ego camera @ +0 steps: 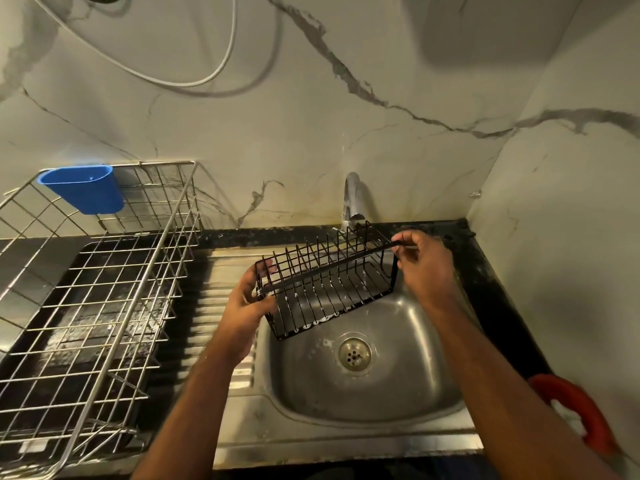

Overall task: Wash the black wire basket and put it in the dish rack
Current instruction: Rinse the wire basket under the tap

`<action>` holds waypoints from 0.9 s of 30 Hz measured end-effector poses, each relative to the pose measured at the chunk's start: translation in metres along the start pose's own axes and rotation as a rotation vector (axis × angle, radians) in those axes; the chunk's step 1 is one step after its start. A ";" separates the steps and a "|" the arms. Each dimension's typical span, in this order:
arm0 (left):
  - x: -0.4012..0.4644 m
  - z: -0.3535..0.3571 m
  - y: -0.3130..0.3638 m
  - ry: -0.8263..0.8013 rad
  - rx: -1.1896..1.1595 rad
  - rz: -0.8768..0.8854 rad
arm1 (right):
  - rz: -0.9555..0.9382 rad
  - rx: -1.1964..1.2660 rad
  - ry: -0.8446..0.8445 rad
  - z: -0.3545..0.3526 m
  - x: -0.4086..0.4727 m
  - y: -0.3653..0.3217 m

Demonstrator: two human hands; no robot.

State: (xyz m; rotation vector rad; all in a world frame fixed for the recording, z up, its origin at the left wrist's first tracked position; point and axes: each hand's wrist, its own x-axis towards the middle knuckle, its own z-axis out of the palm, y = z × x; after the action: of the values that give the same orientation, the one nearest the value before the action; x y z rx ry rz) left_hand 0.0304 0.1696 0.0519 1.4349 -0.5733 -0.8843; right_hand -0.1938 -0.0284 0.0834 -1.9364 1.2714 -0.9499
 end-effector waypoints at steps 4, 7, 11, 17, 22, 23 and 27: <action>0.011 0.004 -0.002 -0.034 0.030 -0.017 | -0.019 -0.043 0.033 -0.009 0.002 0.006; 0.016 0.014 -0.003 -0.040 0.035 -0.028 | -0.027 -0.040 0.059 -0.016 0.002 0.012; 0.021 0.025 -0.002 -0.010 0.037 -0.047 | -0.012 -0.045 0.069 -0.018 0.002 0.016; 0.038 0.024 -0.003 0.038 0.038 -0.063 | -0.028 -0.036 0.072 -0.011 0.003 0.015; 0.045 0.026 0.003 0.079 0.028 -0.044 | 0.028 -0.020 0.057 -0.002 0.001 0.015; 0.046 0.025 0.003 0.082 0.027 -0.042 | 0.032 -0.013 0.059 -0.001 0.001 0.016; 0.052 0.021 0.002 0.106 0.029 -0.031 | 0.022 -0.011 0.061 0.002 0.001 0.016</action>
State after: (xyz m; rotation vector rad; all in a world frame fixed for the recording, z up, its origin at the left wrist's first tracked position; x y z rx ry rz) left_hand 0.0436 0.1152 0.0472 1.5106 -0.4870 -0.8218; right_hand -0.1989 -0.0345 0.0698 -1.9107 1.3322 -0.9995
